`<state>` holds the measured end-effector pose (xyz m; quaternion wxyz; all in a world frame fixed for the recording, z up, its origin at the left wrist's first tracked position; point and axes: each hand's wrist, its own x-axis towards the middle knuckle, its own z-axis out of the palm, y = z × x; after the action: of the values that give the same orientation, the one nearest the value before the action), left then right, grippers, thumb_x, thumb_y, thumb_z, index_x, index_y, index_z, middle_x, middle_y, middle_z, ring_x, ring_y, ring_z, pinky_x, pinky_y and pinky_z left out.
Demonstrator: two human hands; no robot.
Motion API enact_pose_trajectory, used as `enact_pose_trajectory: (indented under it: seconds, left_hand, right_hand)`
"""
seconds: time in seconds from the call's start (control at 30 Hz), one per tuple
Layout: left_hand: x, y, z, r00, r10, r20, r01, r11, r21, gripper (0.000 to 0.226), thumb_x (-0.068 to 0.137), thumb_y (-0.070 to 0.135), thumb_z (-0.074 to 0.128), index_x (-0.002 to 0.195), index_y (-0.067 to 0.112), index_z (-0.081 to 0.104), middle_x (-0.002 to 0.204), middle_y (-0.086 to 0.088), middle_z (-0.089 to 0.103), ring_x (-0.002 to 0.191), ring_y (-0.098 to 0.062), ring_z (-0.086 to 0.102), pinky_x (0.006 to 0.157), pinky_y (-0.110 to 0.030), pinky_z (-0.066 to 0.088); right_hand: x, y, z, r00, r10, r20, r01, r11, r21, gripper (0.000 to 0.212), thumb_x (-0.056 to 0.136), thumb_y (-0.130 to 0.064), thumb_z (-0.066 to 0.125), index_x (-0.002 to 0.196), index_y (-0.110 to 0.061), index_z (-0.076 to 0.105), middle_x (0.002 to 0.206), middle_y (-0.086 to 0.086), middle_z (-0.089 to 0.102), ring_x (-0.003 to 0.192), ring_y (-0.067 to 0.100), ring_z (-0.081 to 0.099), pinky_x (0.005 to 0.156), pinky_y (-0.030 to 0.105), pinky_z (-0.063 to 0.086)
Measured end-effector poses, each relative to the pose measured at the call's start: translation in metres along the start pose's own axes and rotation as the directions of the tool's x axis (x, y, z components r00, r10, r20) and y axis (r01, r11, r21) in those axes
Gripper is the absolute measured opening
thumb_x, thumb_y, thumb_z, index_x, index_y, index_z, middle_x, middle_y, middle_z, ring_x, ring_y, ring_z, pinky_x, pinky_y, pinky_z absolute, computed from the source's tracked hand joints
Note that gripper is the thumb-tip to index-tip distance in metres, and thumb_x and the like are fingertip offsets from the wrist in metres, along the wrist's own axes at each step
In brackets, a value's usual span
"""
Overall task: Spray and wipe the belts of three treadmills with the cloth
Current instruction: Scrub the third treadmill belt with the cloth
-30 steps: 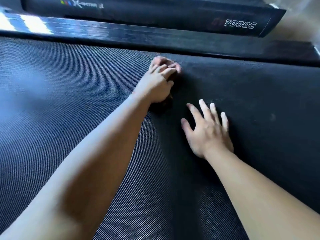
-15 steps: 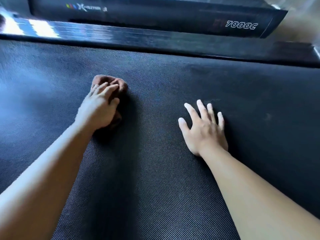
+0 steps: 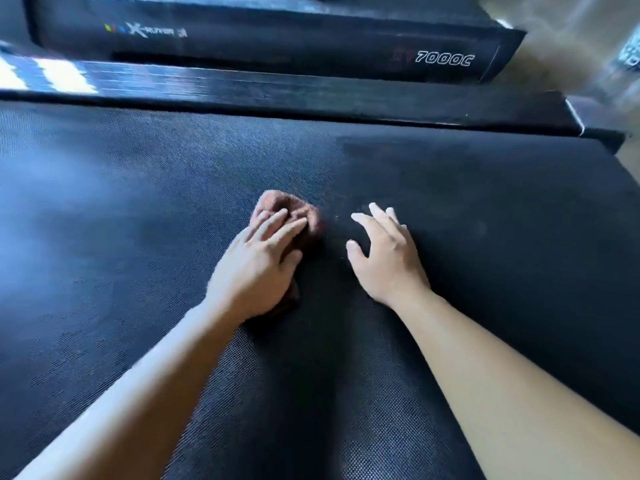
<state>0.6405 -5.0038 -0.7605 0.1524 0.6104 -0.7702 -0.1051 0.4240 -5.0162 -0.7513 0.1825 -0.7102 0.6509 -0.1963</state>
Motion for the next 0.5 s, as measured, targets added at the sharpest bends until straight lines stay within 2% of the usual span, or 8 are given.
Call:
enact_pose_trajectory:
  seconds: [0.1,0.2,0.3,0.4,0.5]
  left_hand:
    - [-0.014,-0.016,-0.010,0.993,-0.108,-0.049,0.108,0.994,-0.004,0.060,0.092,0.052,0.039,0.146,0.028,0.048,0.156,-0.006,0.041,0.149,-0.025,0.028,0.124,-0.038,0.017]
    - [0.001,-0.014,-0.009,0.961,-0.257,-0.097,0.258,0.966,-0.008,0.051,0.098,0.034,0.054,0.148,0.027,0.045,0.160,-0.007,0.034,0.151,-0.025,0.021,0.124,-0.034,0.010]
    - [0.034,0.005,0.000,0.932,-0.344,-0.111,0.347,0.938,0.006,0.052,0.099,0.033,0.050,0.150,0.029,0.040,0.163,-0.006,0.028,0.152,-0.025,0.017,0.124,-0.035,0.009]
    - [0.075,0.036,0.020,0.936,-0.337,-0.101,0.341,0.940,0.024,0.053,0.099,0.036,0.045,0.151,0.029,0.037,0.163,-0.008,0.027,0.151,-0.029,0.019,0.124,-0.040,0.013]
    - [0.109,0.089,0.044,0.963,-0.262,-0.069,0.265,0.963,0.042,0.053,0.098,0.039,0.044,0.150,0.031,0.036,0.162,-0.006,0.028,0.150,-0.031,0.021,0.123,-0.041,0.015]
  right_hand:
    - [-0.012,0.033,-0.024,0.999,0.044,-0.016,-0.045,0.997,-0.058,0.047,0.098,-0.032,0.052,0.144,-0.022,0.047,0.161,0.005,0.028,0.150,0.027,0.015,0.121,0.039,0.015]
    - [-0.022,0.073,-0.046,0.995,0.089,-0.034,-0.094,0.981,-0.169,0.049,0.099,-0.037,0.048,0.145,-0.024,0.044,0.161,0.005,0.027,0.150,0.027,0.015,0.121,0.043,0.015]
    - [-0.028,0.109,-0.064,0.985,0.162,-0.059,-0.171,0.951,-0.258,0.050,0.100,-0.042,0.041,0.148,-0.027,0.039,0.162,0.002,0.024,0.150,0.025,0.013,0.121,0.046,0.010]
    - [-0.034,0.132,-0.076,0.962,0.261,-0.084,-0.274,0.917,-0.291,0.053,0.101,-0.046,0.033,0.152,-0.031,0.031,0.164,0.001,0.018,0.151,0.025,0.009,0.122,0.048,0.004]
    - [-0.036,0.139,-0.074,0.949,0.300,-0.092,-0.314,0.902,-0.296,0.054,0.102,-0.048,0.027,0.154,-0.034,0.024,0.165,-0.001,0.012,0.152,0.025,0.004,0.122,0.048,0.001]
